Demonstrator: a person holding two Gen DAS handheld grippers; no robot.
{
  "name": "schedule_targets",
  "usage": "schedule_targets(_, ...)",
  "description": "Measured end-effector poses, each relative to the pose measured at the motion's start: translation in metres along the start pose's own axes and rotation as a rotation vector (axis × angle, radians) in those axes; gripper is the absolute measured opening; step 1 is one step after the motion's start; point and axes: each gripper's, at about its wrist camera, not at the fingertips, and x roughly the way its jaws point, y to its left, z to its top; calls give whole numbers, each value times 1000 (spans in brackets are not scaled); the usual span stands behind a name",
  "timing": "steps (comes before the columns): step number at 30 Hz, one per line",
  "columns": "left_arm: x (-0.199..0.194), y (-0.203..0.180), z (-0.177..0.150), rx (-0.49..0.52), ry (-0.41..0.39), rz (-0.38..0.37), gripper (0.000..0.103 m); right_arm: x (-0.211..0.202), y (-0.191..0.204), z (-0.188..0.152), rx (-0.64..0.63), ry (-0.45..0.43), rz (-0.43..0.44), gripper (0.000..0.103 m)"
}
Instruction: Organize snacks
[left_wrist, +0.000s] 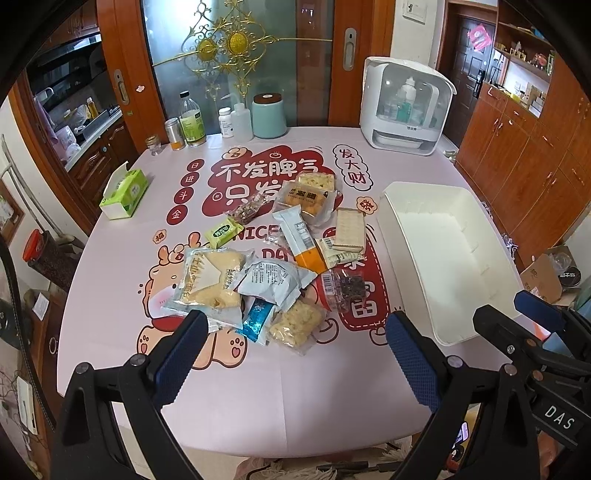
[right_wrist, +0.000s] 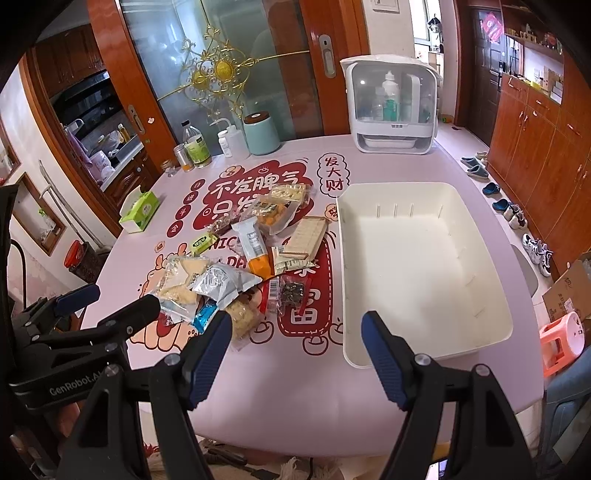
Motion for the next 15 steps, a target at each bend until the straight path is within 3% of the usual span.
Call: schedule_targets(15, -2, 20, 1, -6, -23, -9, 96, 0, 8, 3, 0, -4, -7, 74)
